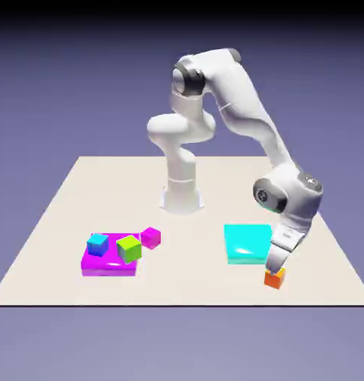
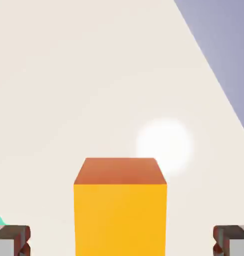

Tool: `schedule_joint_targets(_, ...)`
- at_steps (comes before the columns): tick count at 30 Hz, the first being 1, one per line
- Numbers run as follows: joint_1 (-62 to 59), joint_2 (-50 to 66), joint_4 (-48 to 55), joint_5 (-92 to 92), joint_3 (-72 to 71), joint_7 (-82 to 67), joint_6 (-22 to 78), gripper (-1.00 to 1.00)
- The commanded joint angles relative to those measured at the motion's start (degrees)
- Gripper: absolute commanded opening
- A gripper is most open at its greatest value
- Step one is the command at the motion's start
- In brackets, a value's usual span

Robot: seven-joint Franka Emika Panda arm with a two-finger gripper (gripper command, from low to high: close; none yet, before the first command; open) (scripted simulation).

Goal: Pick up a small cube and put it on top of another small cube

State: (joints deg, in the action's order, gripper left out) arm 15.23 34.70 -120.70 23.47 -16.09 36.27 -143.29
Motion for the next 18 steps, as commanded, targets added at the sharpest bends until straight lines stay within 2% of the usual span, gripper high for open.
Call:
schedule_joint_targets(1,0.00,0.00,0.00,0.00,0.00,0.00,0.00,-1.00)
schedule_joint_targets(6,-2.48,-8.29,-0.56,-4.60,-3.64,-2.84,7.47,-1.00)
schedule_joint_targets(18,-27.38,-32.63,-16.57,-24.14,18.04,23.14,13.47,-1.00)
